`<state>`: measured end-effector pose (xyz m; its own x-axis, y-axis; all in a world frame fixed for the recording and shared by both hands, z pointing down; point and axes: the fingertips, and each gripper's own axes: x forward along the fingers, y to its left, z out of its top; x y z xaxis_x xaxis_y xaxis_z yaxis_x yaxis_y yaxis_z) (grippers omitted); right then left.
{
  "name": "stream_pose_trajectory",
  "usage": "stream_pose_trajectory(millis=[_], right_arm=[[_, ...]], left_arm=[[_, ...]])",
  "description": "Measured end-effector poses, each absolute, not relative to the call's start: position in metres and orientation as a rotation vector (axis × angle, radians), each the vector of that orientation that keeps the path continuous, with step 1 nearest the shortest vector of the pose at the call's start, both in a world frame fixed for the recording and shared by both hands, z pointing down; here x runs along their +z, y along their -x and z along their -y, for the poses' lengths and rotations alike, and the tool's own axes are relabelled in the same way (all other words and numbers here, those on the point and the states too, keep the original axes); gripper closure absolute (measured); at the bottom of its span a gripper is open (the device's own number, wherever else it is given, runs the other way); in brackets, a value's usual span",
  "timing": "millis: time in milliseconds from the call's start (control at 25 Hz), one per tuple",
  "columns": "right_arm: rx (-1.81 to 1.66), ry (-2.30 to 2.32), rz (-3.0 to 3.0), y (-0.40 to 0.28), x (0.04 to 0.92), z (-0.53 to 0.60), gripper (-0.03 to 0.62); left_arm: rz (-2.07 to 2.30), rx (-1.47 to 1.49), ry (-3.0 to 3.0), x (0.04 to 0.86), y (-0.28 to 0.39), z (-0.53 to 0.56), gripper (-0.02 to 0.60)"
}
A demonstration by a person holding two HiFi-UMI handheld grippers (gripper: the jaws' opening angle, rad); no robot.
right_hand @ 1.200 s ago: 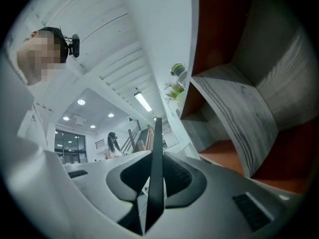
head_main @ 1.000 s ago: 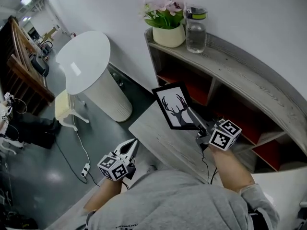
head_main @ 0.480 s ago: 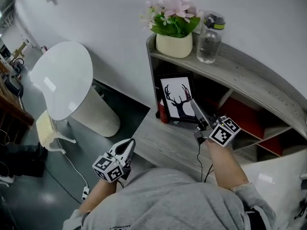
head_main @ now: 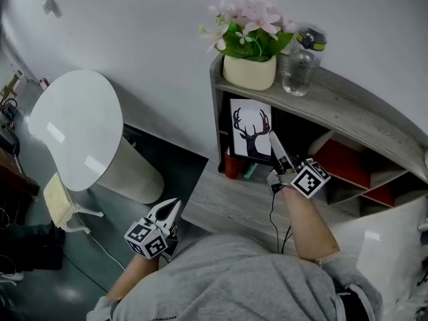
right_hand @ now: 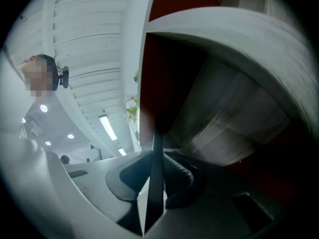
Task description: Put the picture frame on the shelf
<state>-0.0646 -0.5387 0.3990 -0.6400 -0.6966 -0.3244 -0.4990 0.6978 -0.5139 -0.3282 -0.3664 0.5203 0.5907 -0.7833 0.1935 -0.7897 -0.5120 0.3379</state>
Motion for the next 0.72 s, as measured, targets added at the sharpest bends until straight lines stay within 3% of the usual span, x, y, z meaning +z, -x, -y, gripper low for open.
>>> stream_pose_trajectory(millis=[720], right_arm=[[-0.567,0.911,-2.185,0.059,0.400,0.586,0.510]], left_arm=[[1.260,0.006,-2.415,0.523,0.358,0.372,0.571]])
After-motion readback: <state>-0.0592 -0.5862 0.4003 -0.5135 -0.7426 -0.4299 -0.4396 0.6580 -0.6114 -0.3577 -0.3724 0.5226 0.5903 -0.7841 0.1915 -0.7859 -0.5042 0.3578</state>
